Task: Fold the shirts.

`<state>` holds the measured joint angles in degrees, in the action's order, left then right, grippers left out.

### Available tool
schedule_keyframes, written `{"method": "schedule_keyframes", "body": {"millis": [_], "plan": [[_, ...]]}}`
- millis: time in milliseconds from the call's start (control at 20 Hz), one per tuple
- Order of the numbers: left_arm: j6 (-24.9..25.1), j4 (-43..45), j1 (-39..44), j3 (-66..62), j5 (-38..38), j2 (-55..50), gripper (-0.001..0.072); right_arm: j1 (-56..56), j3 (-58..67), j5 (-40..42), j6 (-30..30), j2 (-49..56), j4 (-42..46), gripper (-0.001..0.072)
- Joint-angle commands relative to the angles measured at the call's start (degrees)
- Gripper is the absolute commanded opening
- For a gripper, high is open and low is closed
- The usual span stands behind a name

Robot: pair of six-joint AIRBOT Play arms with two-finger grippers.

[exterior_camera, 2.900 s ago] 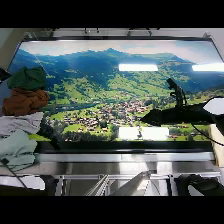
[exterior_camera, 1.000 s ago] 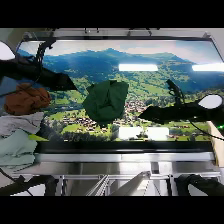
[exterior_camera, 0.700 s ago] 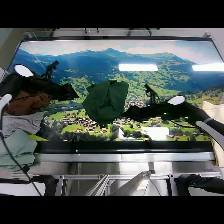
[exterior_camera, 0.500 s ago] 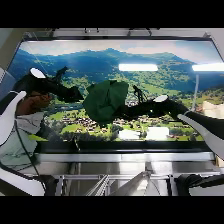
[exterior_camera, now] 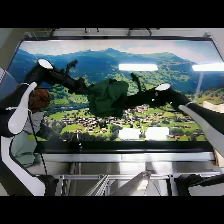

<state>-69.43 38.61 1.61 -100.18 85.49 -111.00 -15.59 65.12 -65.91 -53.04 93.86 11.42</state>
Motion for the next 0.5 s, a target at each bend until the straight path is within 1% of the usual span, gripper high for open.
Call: {"method": "schedule_keyframes", "body": {"millis": [0,100,150,250,300,400,450], "plan": [[1.2,-20.33,-1.03,-6.58,8.17,9.31,0.0009,7.37,0.5,-14.25,0.37,-12.2,-6.95,0.0022],[2.64,-28.04,-1.01,-9.46,6.95,18.16,0.0009,11.61,0.5,-16.92,1.09,-20.98,-16.83,0.0023],[3.08,-29.81,-0.74,-11.21,5.75,22.6,0.0009,13.35,0.5,-17.07,2.62,-25.31,-22.16,0.0023],[3.08,-29.29,-0.44,-14.99,2.78,29.97,0.001,15.91,0.5,-16.94,3.82,-32.61,-29.46,0.0023],[3.02,-29.29,-0.44,-16.76,1.33,33.59,0.001,16.65,0.5,-16.81,3.85,-35.69,-31.34,0.0023],[3.02,-27.54,-0.28,-17.35,-1.14,39.01,0.0011,17.05,0.5,-15.52,3.85,-39.87,-32.0,0.0023],[2.89,-22.99,0.46,-16.81,-2.05,41.27,0.0012,17.0,0.5,-14.56,5.11,-41.16,-31.56,0.0023]]}}
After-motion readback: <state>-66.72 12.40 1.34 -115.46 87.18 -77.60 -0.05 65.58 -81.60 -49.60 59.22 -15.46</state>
